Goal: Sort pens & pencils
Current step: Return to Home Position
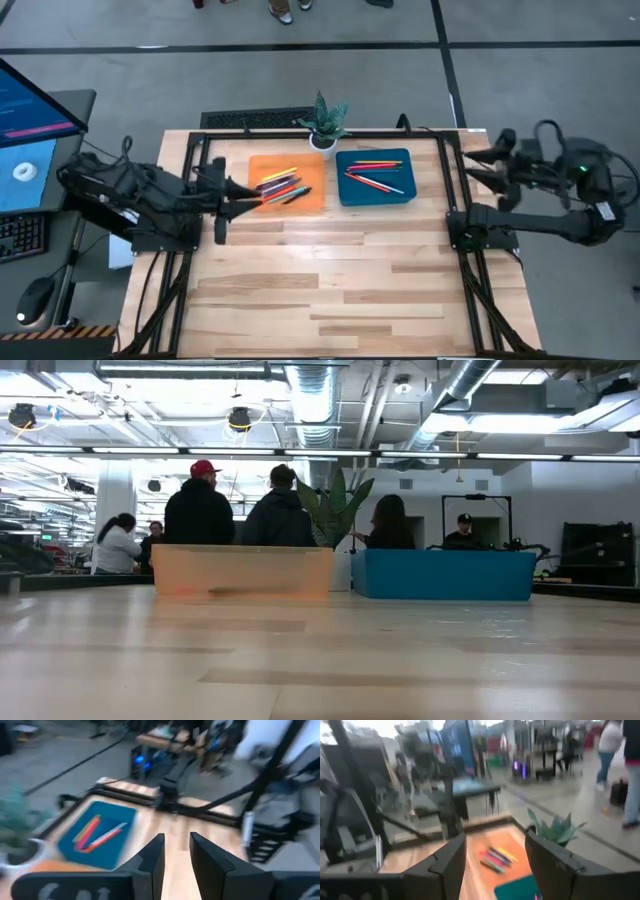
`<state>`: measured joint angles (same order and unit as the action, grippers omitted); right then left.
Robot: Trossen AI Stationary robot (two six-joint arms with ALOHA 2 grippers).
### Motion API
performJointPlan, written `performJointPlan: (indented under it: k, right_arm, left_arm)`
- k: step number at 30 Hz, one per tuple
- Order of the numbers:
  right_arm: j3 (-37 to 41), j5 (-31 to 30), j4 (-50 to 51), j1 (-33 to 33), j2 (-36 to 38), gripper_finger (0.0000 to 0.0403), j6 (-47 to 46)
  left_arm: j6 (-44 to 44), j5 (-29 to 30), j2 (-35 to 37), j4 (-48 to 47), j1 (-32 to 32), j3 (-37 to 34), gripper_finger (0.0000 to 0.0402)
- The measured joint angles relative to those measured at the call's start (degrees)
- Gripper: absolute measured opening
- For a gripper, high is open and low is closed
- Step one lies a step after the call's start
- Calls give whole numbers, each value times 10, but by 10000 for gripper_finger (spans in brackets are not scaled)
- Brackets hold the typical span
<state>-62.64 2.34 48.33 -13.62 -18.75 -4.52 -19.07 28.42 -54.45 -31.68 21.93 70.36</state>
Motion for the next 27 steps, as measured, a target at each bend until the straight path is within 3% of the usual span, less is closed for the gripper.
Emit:
performJointPlan:
  k: [7,10,14,18,27]
  right_arm:
    - [196,13,-72,-12,188,224,-64]
    - [257,58,-76,-26,178,224,-76]
    - [340,125,-222,-28,153,224,-73]
    - [411,125,-326,-18,162,224,-82]
    - [537,93,-440,16,185,224,-92]
  left_arm:
    - [1,-77,164,261,1,-283,80]
    - [-8,-81,214,328,2,-372,80]
    - [-26,-65,262,396,1,-468,80]
    - [-47,-45,296,431,2,-544,80]
    - [-77,-56,376,494,1,-672,80]
